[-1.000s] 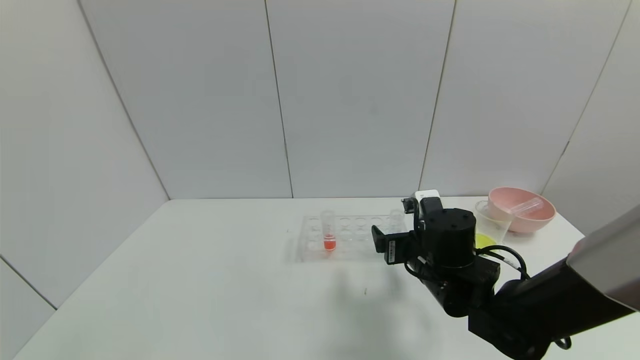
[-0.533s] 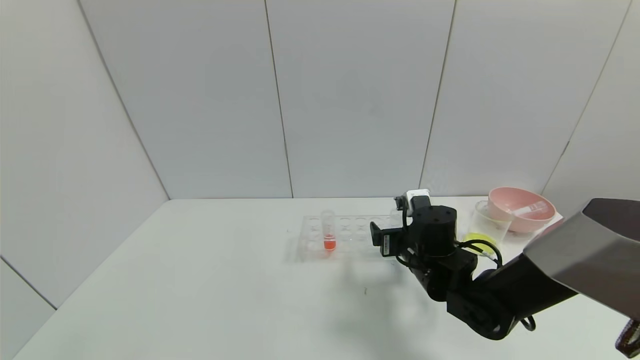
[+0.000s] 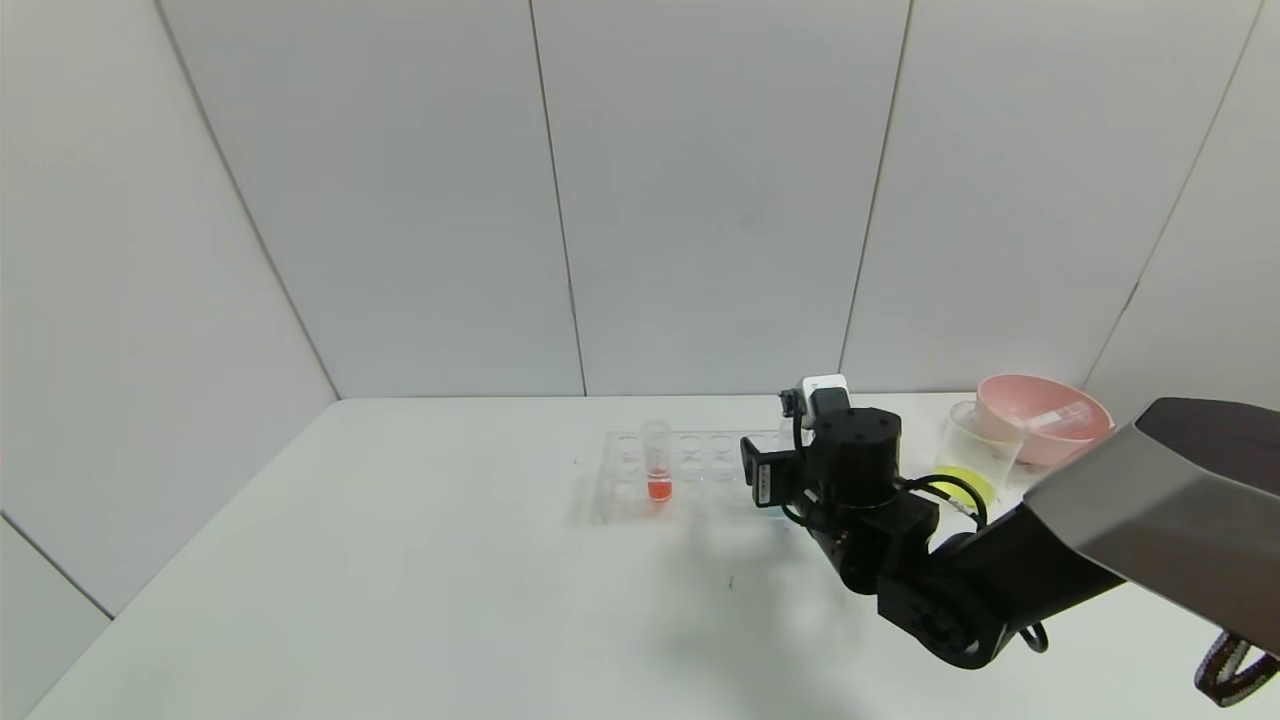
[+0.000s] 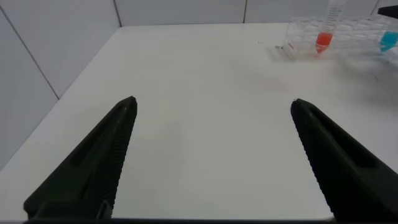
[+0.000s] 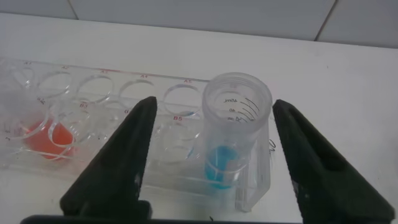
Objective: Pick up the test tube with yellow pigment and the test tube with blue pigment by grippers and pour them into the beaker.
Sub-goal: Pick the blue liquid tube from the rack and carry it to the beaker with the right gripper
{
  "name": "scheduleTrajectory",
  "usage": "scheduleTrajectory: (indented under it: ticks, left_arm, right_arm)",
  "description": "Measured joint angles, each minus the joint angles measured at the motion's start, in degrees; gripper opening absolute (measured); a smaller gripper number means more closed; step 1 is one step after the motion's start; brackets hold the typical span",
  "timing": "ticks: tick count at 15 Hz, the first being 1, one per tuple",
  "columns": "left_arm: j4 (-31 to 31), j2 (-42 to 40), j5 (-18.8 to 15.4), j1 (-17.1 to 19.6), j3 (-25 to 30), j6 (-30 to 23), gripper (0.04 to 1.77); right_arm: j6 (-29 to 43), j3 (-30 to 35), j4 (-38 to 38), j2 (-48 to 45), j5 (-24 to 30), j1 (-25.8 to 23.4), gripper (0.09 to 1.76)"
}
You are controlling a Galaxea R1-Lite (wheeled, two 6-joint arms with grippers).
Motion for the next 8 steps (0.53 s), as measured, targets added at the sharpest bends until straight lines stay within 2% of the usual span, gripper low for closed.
scheduleTrajectory:
  ticks: [2,5,6,8]
  left_arm:
    - [0.00,0.00,0.00,0.00,0.00,0.00,1.76]
    - [0.00,0.00,0.00,0.00,0.00,-0.02,1.76]
    - [0.00,0.00,-0.02,0.00,0.00,-0.02,1.76]
    - [-0.02,0.00,-0.02,0.00,0.00,-0.02,1.76]
  right_arm:
    - [0.00,0.02,-0.06,0.00,-0.04,0.20,1.03]
    - [-0.04,0.26,-0.13,-0.09,-0.28,0.40,0.72]
    - [-0.04,0.34,-0.13,-0.13,-0.41,0.38,0.52]
    - [-0.06,0.48,-0.35,-0.17,-0.45,0.46,0.52]
